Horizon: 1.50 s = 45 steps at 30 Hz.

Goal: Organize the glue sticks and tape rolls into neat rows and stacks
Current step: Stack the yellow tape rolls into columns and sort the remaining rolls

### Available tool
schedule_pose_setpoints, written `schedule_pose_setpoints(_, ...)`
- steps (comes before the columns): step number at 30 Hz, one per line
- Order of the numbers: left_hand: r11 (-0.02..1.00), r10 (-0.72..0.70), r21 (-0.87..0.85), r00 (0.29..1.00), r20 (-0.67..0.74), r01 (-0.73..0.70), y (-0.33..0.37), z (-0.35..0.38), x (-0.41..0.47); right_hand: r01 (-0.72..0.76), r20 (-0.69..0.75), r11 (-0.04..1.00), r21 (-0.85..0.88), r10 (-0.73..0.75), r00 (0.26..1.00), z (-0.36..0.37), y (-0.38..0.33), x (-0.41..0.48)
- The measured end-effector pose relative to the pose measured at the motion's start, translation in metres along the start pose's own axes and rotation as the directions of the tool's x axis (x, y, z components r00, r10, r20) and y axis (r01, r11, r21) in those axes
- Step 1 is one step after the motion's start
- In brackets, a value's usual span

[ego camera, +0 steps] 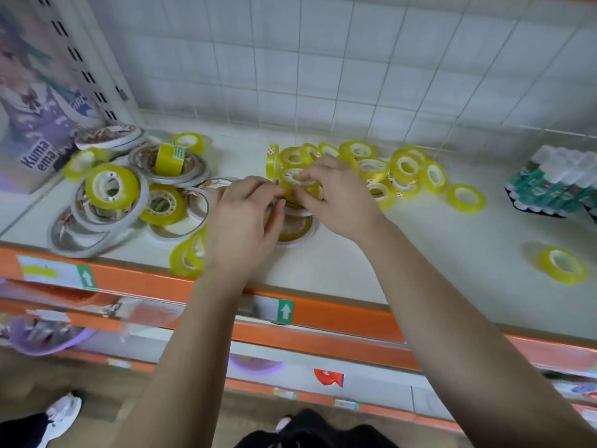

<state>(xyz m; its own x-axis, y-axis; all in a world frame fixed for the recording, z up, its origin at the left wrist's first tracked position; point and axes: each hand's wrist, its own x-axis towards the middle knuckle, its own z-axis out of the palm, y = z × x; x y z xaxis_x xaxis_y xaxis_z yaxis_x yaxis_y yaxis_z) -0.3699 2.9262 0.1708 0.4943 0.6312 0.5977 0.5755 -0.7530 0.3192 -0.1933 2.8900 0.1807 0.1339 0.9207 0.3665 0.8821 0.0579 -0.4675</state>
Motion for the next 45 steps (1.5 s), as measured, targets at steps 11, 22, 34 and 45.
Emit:
schedule_pose_setpoints(11,1.000,-0.007,-0.007,0.999,0.035,0.008,0.001,0.002,0.006,-0.008,-0.169,0.998,0.065,0.019,0.985,-0.020,0.015,-0.018)
schedule_pose_setpoints(22,0.982,-0.031,0.185,0.957,0.290,-0.024,0.019,0.023,0.044,-0.113,-0.329,0.990,0.088,0.136,0.935,-0.054,0.033,-0.068)
schedule_pose_setpoints(34,0.997,0.061,-0.049,0.988,0.145,-0.054,0.042,0.028,0.038,-0.145,-0.384,0.988,0.060,0.156,0.910,-0.082,0.053,-0.102)
schedule_pose_setpoints(45,0.904,0.281,-0.320,0.958,-0.055,-0.283,0.181,0.063,0.033,-0.201,-0.485,0.979,0.010,0.181,0.855,-0.169,0.102,-0.171)
